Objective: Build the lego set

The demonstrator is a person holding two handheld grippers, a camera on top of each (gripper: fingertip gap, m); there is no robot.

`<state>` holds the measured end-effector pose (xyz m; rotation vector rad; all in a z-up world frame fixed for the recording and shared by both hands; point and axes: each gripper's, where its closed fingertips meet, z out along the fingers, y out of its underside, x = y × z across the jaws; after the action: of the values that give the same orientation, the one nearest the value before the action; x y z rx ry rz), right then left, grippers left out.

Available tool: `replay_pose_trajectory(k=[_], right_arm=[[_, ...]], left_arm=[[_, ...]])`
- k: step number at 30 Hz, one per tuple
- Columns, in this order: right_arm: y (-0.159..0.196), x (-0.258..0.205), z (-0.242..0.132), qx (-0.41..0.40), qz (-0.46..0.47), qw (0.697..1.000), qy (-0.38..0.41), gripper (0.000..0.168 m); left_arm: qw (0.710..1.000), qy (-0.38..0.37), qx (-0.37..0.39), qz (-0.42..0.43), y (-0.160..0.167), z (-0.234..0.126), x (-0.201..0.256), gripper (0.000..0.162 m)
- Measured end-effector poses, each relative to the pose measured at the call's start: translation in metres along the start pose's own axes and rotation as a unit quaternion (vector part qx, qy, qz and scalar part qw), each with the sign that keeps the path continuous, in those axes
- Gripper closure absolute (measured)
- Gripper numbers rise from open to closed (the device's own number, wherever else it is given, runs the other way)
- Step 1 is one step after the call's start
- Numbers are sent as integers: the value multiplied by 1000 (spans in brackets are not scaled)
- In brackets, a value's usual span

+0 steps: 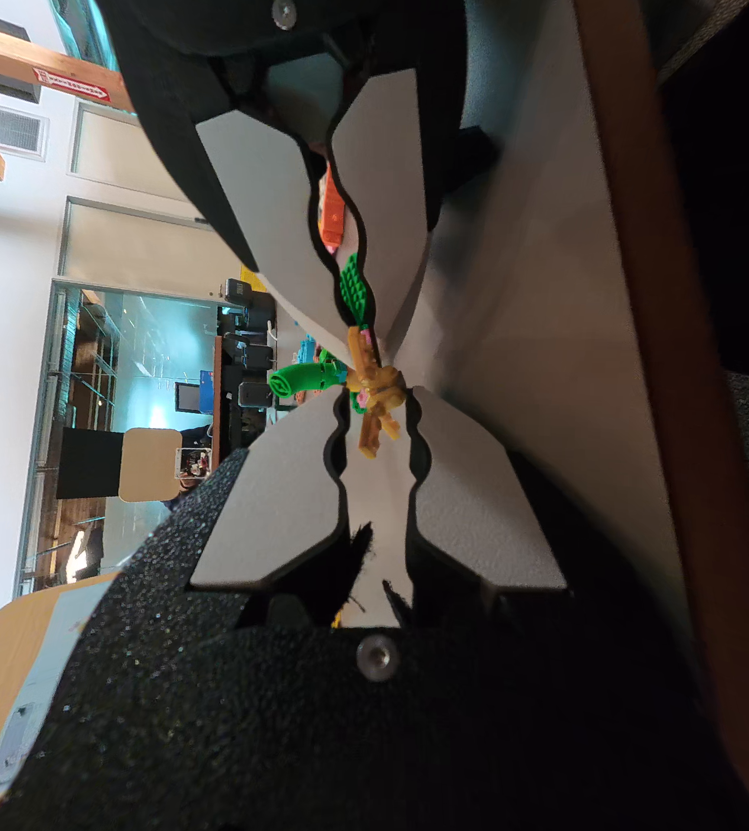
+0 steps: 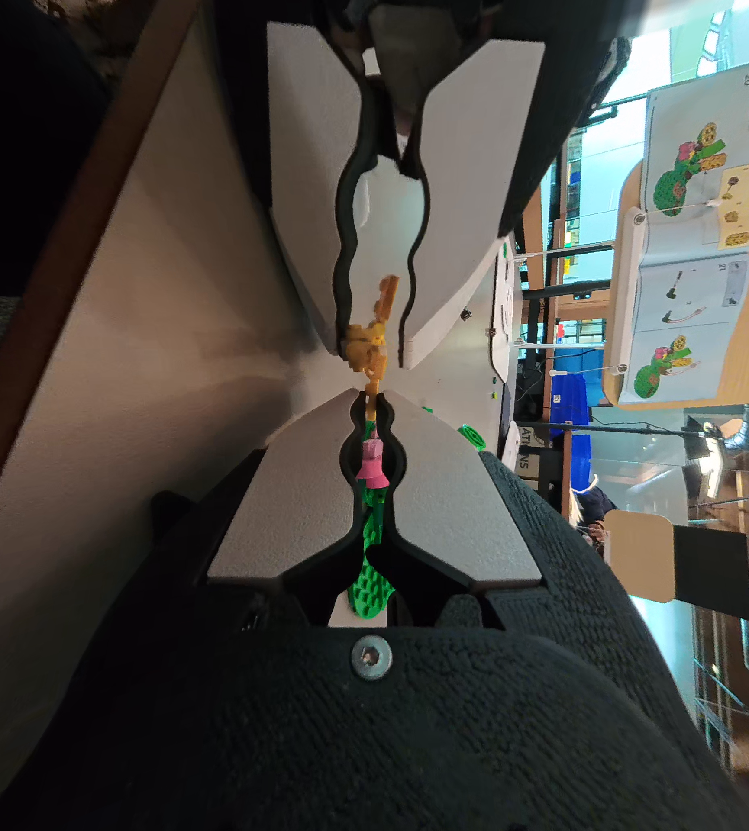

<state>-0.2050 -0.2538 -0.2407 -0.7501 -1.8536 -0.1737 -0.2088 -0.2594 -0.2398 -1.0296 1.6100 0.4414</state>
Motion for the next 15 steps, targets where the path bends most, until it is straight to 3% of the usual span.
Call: replay_pose_trajectory(k=[5,8,15], right_arm=[[1,-1,1,-2,10,1000,-8,166],[1,-3,1,-2,13,1000,-12,166],[1,-4,2,0,28,999,-19,165]], left_arm=[[1000,0,-2,-26,3,-1,-2,134],[999,7,-7,-42,5,-2,-2,143],[999,7,2,-47,1,-2,-1,145]])
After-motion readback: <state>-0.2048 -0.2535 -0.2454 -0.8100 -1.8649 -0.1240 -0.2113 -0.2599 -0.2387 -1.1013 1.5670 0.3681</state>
